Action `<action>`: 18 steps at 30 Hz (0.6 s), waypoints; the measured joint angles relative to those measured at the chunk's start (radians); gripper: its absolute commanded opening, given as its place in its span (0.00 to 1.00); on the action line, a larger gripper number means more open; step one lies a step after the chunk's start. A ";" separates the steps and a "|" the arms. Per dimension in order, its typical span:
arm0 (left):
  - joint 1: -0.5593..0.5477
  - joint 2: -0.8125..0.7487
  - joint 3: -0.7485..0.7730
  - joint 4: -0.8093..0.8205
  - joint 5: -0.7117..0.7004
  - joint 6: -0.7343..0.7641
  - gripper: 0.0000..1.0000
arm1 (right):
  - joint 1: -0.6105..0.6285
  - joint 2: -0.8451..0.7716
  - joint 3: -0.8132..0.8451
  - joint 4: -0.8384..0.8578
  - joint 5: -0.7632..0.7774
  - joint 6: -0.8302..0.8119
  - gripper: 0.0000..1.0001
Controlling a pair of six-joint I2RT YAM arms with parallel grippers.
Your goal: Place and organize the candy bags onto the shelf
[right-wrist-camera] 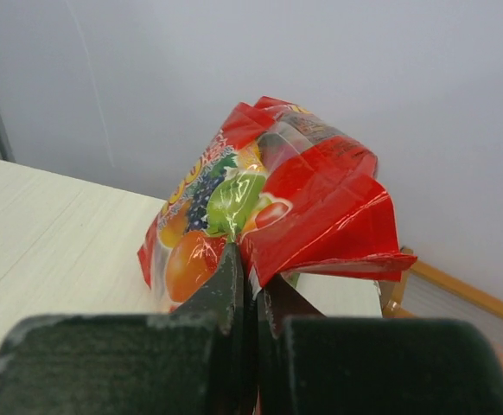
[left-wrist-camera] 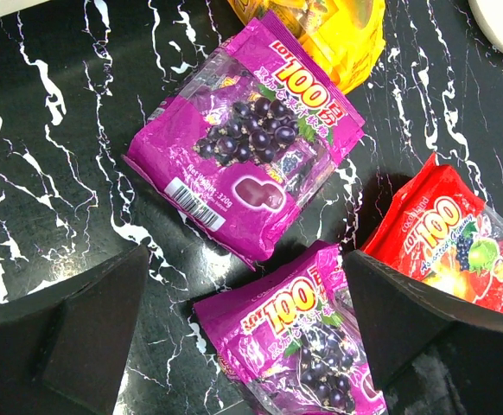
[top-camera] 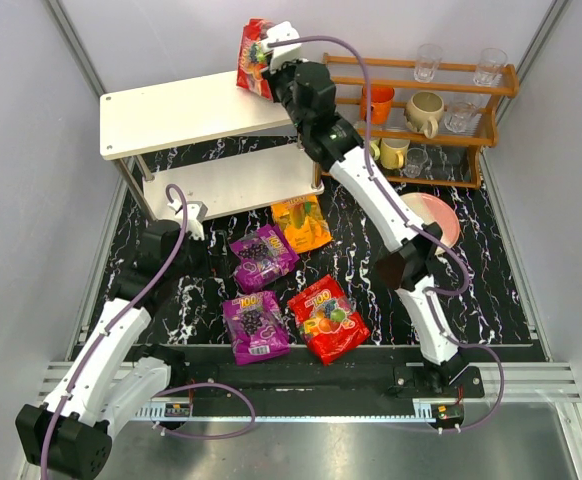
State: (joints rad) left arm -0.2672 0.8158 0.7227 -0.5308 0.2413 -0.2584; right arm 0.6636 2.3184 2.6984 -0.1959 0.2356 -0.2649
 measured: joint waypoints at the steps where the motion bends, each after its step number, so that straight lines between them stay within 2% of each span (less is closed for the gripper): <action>1: 0.000 0.000 0.000 0.000 0.002 0.000 0.99 | 0.014 0.000 -0.005 0.015 0.011 -0.039 0.00; 11: 0.000 0.001 0.000 0.000 0.004 0.000 0.99 | 0.192 0.002 -0.132 0.191 0.062 -0.478 0.00; 14: 0.000 0.007 0.000 0.000 0.007 0.000 0.99 | 0.241 0.016 -0.167 0.248 0.075 -0.600 0.40; 15: 0.000 0.009 0.000 0.000 0.009 0.000 0.99 | 0.254 0.024 -0.170 0.260 0.077 -0.620 0.71; 18: 0.000 0.014 0.000 0.000 0.010 0.000 0.99 | 0.282 0.038 -0.174 0.257 0.076 -0.639 0.78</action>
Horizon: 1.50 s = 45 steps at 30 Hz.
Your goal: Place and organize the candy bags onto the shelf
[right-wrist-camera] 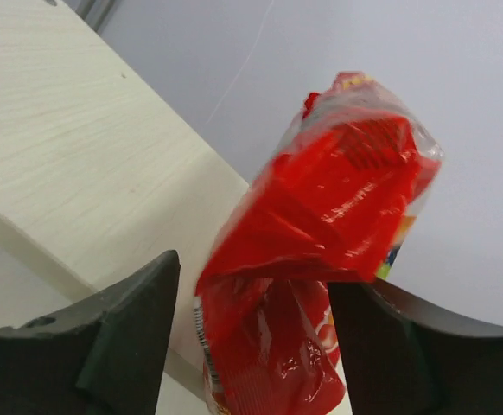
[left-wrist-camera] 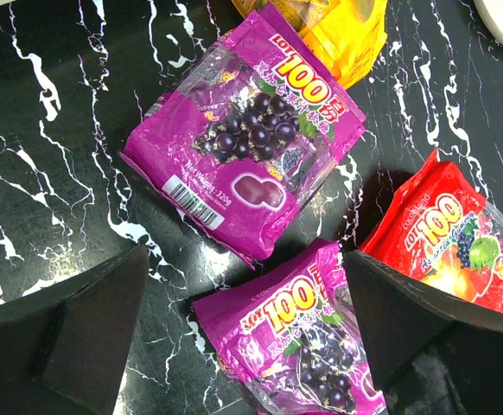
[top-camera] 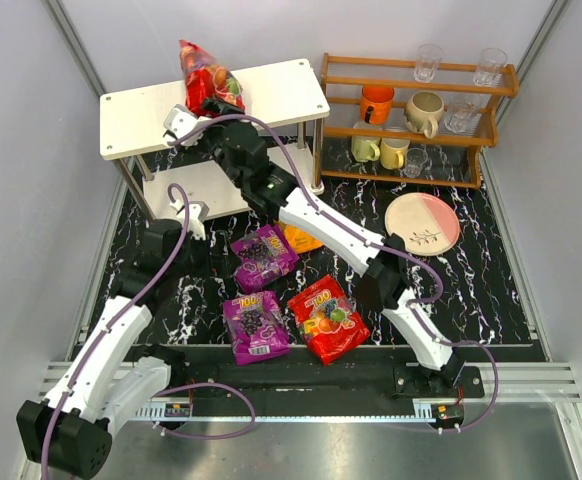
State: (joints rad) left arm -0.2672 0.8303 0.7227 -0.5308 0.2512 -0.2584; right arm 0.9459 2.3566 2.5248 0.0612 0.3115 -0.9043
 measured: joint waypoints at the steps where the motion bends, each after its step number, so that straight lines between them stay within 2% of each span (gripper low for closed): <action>1: 0.000 0.002 0.000 0.001 0.000 0.000 0.99 | 0.006 0.004 0.000 -0.004 -0.001 -0.001 0.80; 5: 0.000 0.003 0.000 0.001 0.000 0.000 0.99 | 0.014 0.007 0.015 -0.038 -0.023 0.043 0.83; 11: 0.000 0.008 0.000 0.000 0.000 0.000 0.99 | 0.016 -0.030 0.072 -0.177 -0.151 0.242 0.84; 18: 0.000 0.024 0.000 -0.001 0.000 0.000 0.99 | 0.016 -0.306 -0.138 -0.173 -0.299 0.461 0.84; 23: 0.000 0.024 0.000 -0.002 0.000 0.000 0.99 | 0.016 -0.473 -0.177 -0.101 -0.359 0.562 0.82; 25: 0.000 0.024 0.000 -0.002 0.000 0.000 0.99 | 0.015 -0.498 -0.174 -0.061 -0.349 0.579 0.78; 29: 0.000 0.024 0.000 -0.002 0.000 0.000 0.99 | 0.010 -0.461 -0.110 -0.052 -0.293 0.599 0.75; 35: 0.000 0.024 0.000 -0.002 0.000 0.000 0.99 | -0.014 -0.317 -0.057 -0.151 -0.251 0.644 0.81; 41: 0.000 0.023 0.000 -0.002 0.000 0.000 0.99 | -0.084 -0.142 0.086 -0.312 -0.301 0.796 0.83; 45: 0.000 0.023 0.000 -0.002 0.000 0.000 0.99 | -0.157 -0.106 0.108 -0.358 -0.344 0.890 0.83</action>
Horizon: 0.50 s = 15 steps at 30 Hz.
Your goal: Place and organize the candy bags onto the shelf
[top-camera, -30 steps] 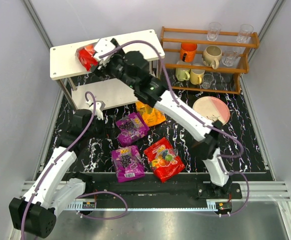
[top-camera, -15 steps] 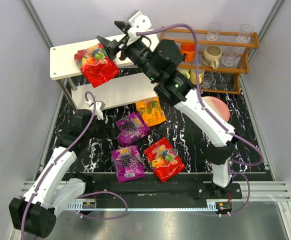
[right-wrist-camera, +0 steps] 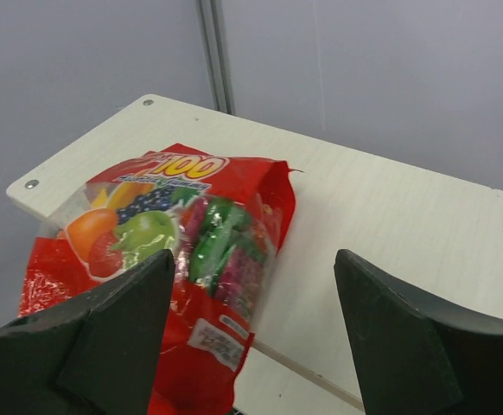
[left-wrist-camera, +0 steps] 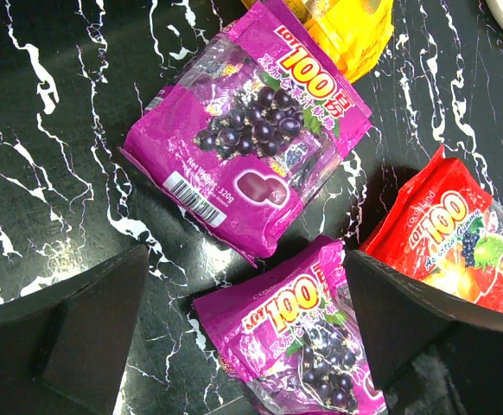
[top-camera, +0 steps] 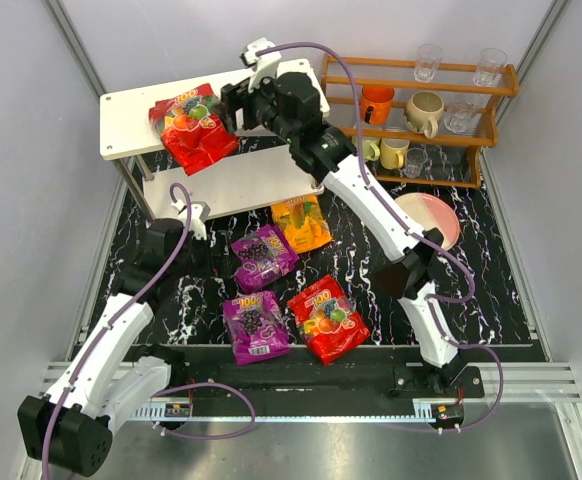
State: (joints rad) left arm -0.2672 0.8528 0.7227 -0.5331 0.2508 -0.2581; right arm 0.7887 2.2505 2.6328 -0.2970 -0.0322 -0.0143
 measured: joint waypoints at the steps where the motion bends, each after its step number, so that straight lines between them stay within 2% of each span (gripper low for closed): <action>1: 0.000 0.000 0.000 0.000 0.000 0.000 0.99 | -0.012 0.001 0.000 -0.003 -0.008 0.014 0.83; 15: 0.000 0.000 0.000 0.000 0.000 0.000 0.99 | -0.033 0.012 0.023 0.000 -0.154 0.168 0.83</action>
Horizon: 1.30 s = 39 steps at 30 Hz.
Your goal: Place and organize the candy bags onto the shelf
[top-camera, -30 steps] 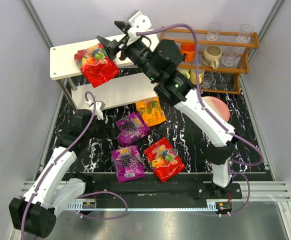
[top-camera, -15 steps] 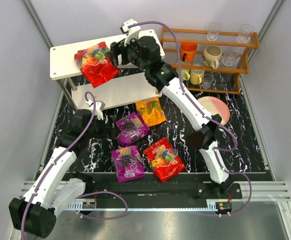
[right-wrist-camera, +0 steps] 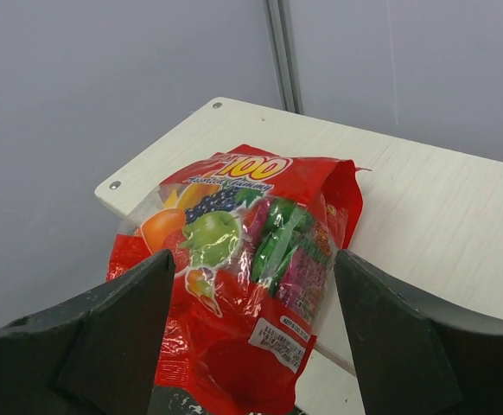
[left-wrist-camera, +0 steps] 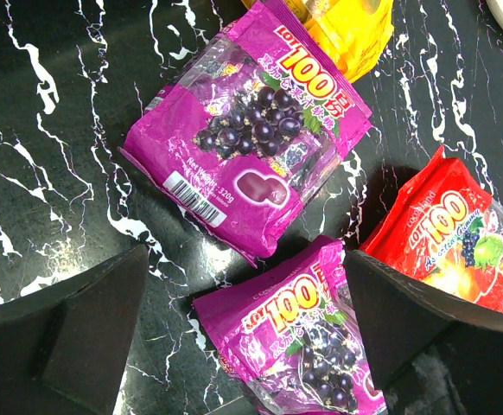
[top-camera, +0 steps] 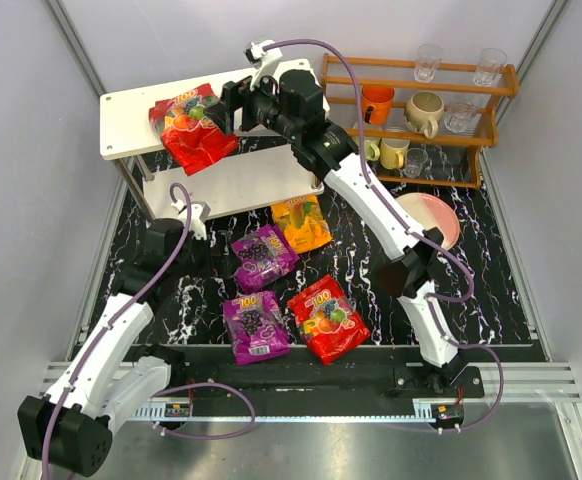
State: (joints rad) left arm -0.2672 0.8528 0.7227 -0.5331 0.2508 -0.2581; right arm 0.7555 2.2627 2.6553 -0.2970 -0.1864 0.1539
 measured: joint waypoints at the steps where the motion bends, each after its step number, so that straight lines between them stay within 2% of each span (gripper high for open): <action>1: 0.000 0.000 0.000 0.000 0.000 0.000 0.99 | 0.000 0.002 0.000 0.000 -0.004 0.003 0.83; 8: 0.000 0.000 0.000 0.000 0.000 0.000 0.99 | 0.000 0.030 0.000 0.000 -0.011 0.020 0.82; 11: 0.000 0.000 0.000 0.000 0.000 0.000 0.99 | 0.000 0.057 0.003 -0.001 -0.017 0.027 0.75; 15: 0.000 0.000 0.000 0.000 0.000 0.000 0.99 | 0.001 0.088 0.013 0.000 -0.031 0.043 0.36; 16: 0.000 0.000 0.000 0.000 0.000 0.000 0.99 | 0.002 0.090 0.016 -0.001 -0.037 0.046 0.18; 19: 0.000 0.000 0.000 0.000 0.000 0.000 0.99 | 0.003 0.091 0.018 0.007 -0.044 0.052 0.00; 28: 0.000 0.000 0.000 0.000 0.000 0.000 0.99 | 0.003 0.091 0.018 0.042 -0.029 0.119 0.00; 38: 0.000 0.000 0.000 0.000 0.000 0.000 0.99 | 0.000 0.091 0.031 0.076 0.080 0.227 0.00; 39: 0.000 0.000 0.000 0.000 0.000 0.000 0.99 | -0.002 0.091 0.034 0.076 0.085 0.232 0.08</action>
State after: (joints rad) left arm -0.2672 0.8528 0.7227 -0.5331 0.2512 -0.2581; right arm 0.7540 2.3535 2.6892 -0.2207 -0.1009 0.3859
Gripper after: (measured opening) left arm 0.987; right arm 0.062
